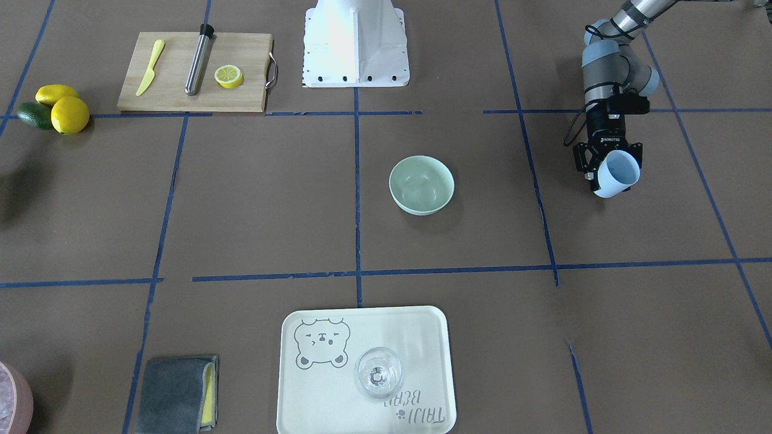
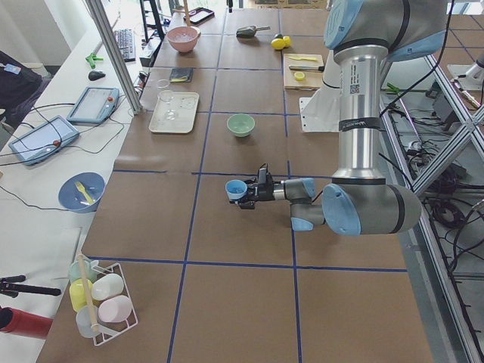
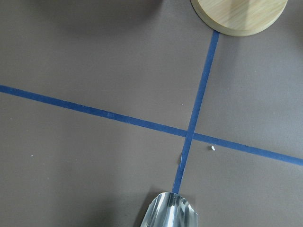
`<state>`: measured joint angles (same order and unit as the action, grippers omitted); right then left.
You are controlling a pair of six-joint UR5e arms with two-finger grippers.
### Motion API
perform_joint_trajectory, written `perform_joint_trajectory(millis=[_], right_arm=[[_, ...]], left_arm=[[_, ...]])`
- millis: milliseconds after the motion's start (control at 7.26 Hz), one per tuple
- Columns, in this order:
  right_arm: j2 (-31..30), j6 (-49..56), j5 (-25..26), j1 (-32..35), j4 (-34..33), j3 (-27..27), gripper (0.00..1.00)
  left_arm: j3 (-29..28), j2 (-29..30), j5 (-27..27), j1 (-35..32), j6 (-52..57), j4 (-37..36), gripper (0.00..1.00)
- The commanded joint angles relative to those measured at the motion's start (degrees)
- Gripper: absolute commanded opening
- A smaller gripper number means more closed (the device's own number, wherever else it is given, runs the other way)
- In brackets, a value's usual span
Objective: Pour ice into bowl
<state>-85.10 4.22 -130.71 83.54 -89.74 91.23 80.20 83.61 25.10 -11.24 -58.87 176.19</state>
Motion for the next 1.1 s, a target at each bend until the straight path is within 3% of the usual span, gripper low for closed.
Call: perform_joint_trajectory(millis=[0,275,413,688,964], right_arm=[[-0.33,0.00,-0.07,0.04,0.00,0.09,1.00],[-0.33,0.00,-0.07,0.21,0.00,0.09,1.00],[-0.25,0.09,-0.07,0.30,0.00,0.09,1.00],[-0.33,0.00,0.02,0.57,0.00,0.09,1.00],[-0.94,0.09,-0.07,1.00,0.00,0.09,1.00]], left_arm=[[6.35,3.12,1.08,-2.20,10.78,2.56,0.29],[8.39,7.43,5.99,-2.21,13.40,2.67,0.27],[8.57,9.97,5.75,-2.12,17.95,2.23,0.22],[8.40,12.10,5.48,-1.77,26.23,1.71,0.00],[7.96,14.64,5.40,-1.68,35.18,-2.84,0.00]])
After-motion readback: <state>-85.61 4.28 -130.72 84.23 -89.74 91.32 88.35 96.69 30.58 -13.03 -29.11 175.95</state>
